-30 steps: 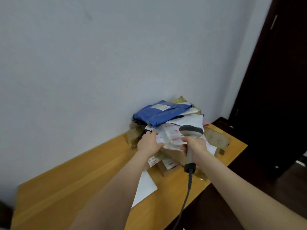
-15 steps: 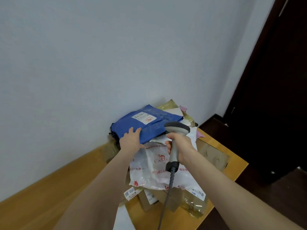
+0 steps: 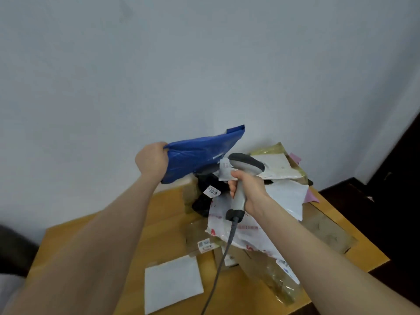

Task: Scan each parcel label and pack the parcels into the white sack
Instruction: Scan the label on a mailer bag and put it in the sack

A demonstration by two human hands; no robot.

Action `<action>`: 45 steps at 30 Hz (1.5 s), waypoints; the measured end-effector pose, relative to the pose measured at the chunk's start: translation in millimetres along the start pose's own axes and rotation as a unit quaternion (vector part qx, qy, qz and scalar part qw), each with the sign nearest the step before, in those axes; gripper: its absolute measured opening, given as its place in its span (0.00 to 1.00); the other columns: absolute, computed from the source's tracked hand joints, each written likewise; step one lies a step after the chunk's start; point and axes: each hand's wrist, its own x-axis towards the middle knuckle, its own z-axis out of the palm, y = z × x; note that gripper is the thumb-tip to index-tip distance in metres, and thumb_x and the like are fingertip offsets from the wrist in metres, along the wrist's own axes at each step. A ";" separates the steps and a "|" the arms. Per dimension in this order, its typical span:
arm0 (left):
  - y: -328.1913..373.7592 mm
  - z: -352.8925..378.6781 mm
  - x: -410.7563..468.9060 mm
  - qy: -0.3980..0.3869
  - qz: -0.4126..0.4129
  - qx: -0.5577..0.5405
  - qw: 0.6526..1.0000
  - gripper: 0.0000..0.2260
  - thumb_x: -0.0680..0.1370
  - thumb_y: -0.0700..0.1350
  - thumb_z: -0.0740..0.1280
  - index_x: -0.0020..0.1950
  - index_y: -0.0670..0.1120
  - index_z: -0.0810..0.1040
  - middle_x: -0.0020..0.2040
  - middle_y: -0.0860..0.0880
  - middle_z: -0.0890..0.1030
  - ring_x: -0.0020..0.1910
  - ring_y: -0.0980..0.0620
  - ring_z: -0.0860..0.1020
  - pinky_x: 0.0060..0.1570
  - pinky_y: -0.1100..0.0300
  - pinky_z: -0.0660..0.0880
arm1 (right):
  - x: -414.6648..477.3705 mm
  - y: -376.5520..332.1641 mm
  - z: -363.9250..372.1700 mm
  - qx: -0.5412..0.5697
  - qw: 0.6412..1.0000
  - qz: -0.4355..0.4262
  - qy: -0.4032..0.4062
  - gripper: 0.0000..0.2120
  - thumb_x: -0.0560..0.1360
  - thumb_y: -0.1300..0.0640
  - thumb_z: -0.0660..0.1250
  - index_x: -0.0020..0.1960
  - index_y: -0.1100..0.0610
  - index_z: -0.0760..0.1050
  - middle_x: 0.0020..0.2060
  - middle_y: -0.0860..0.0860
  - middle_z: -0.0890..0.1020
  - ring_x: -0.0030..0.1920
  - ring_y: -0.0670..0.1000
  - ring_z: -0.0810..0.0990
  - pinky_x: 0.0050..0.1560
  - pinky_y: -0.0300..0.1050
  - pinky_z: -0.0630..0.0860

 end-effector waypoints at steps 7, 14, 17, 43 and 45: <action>-104.9 -54.2 -67.3 0.021 -0.084 0.064 0.994 0.14 0.79 0.41 0.59 0.57 0.51 0.82 0.50 0.43 0.83 0.50 0.39 0.79 0.40 0.54 0.70 | -35.8 63.4 62.3 -0.021 0.995 0.070 -0.067 0.06 0.74 0.58 0.72 0.42 0.60 0.77 0.26 0.52 0.80 0.27 0.48 0.77 0.33 0.42 0.76; -224.0 -42.2 -162.8 -0.289 -0.095 0.154 0.940 0.13 0.79 0.42 0.61 0.59 0.54 0.80 0.56 0.46 0.80 0.54 0.43 0.78 0.50 0.55 0.73 | -35.0 145.5 122.6 -0.072 0.989 0.104 -0.083 0.07 0.74 0.62 0.70 0.40 0.61 0.75 0.21 0.51 0.77 0.21 0.47 0.74 0.25 0.39 0.72; -265.8 -20.5 -212.4 -0.454 -0.109 0.161 0.870 0.08 0.76 0.37 0.60 0.43 0.49 0.74 0.43 0.49 0.74 0.40 0.48 0.70 0.36 0.59 0.66 | -25.1 189.6 151.5 -0.102 0.982 0.138 -0.078 0.07 0.74 0.62 0.70 0.39 0.60 0.74 0.21 0.52 0.77 0.22 0.48 0.74 0.25 0.40 0.72; -414.5 85.1 -207.7 -0.280 -0.556 -0.304 0.721 0.18 0.73 0.43 0.74 0.59 0.36 0.76 0.57 0.39 0.79 0.54 0.40 0.77 0.56 0.47 0.76 | 27.3 342.7 234.6 -0.239 0.944 0.213 -0.073 0.12 0.71 0.58 0.75 0.52 0.57 0.76 0.46 0.57 0.84 0.48 0.58 0.82 0.46 0.53 0.79; -410.1 78.0 -207.5 -0.262 -0.545 -0.321 0.729 0.12 0.74 0.42 0.73 0.54 0.38 0.78 0.55 0.40 0.79 0.50 0.43 0.78 0.53 0.49 0.77 | 16.4 335.2 232.3 -0.227 0.950 0.205 -0.065 0.11 0.71 0.59 0.74 0.51 0.58 0.77 0.47 0.58 0.83 0.48 0.58 0.81 0.48 0.54 0.79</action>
